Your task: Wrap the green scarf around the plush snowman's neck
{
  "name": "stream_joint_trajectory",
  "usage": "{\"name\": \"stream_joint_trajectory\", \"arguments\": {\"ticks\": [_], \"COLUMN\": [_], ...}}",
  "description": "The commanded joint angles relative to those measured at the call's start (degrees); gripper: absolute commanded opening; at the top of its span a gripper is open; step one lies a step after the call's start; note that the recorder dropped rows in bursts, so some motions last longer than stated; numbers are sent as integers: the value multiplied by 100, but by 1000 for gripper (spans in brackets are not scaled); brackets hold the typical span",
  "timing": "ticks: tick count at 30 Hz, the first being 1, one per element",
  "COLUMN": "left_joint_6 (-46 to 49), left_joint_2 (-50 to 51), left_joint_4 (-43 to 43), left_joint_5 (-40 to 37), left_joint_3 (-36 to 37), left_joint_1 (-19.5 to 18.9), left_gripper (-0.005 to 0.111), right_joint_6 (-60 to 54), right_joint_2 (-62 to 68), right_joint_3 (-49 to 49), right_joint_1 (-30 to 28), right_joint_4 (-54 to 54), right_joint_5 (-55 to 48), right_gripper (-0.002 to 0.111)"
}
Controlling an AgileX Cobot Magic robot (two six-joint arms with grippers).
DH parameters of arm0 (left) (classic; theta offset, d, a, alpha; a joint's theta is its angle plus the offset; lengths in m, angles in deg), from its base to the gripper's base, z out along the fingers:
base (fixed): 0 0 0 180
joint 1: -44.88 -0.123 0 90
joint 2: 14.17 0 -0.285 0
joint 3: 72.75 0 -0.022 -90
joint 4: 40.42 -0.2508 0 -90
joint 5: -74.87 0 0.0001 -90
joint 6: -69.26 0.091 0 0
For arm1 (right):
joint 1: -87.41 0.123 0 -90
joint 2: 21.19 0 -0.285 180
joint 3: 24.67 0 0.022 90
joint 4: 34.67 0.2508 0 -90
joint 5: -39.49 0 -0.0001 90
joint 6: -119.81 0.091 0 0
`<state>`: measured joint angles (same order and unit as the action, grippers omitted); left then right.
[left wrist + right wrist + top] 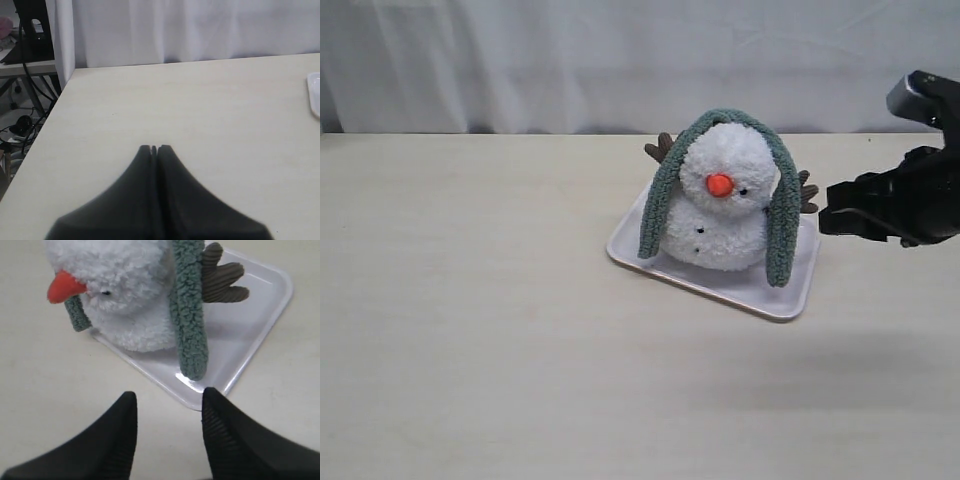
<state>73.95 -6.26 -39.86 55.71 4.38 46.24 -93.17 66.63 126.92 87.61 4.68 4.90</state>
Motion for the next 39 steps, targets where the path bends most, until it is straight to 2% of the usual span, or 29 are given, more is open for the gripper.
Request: {"name": "stream_joint_trajectory", "arguments": {"ticks": [1, 5, 7, 8, 9, 10, 13, 15, 18, 21, 23, 30, 33, 39], "left_joint_6": [-1, -1, -1, -1, -1, -1, -1, -1, -1, -1, -1, -1, -1, -1], "left_joint_2": [-12, -12, -12, -12, -12, -12, -12, -12, -12, -12, -12, -12, -12, -12], "left_joint_4": [-3, -3, -3, -3, -3, -3, -3, -3, -3, -3, -3, -3, -3, -3], "left_joint_5": [63, 63, 63, 63, 63, 63, 63, 63, 63, 63, 63, 63, 63, 63], "left_joint_3": [9, 9, 9, 9, 9, 9, 9, 9, 9, 9, 9, 9, 9, 9], "left_joint_1": [-3, -3, -3, -3, -3, -3, -3, -3, -3, -3, -3, -3, -3, -3], "left_gripper": [0, 0, 0, 0, 0, 0, 0, 0, 0, 0, 0, 0, 0, 0], "right_joint_6": [-803, -904, -1281, -1281, -1209, -872, -111, -171, -537, -790, -837, -887, -1492, -3355], "right_joint_2": [456, 643, 633, 565, 522, 358, -132, -384, -416, -22, 282, 1331, 1765, 1979], "right_joint_3": [107, 334, 475, 646, 721, 841, 831, 755, 487, 297, 297, 222, 232, 232], "right_joint_1": [-2, -2, -25, -78, -132, -319, -728, -770, -403, 199, 382, 392, 392, 392], "right_joint_4": [712, 785, 1149, 1218, 1165, 822, -95, -121, 280, 281, 281, 373, 935, 2688], "right_joint_5": [228, 542, 665, 395, 82, -338, -366, -237, -156, 140, 340, 1162, 1580, 1368], "right_gripper": [41, 41, 47, 55, 58, 58, 58, 58, 58, 58, 58, 57, 50, 47]}}
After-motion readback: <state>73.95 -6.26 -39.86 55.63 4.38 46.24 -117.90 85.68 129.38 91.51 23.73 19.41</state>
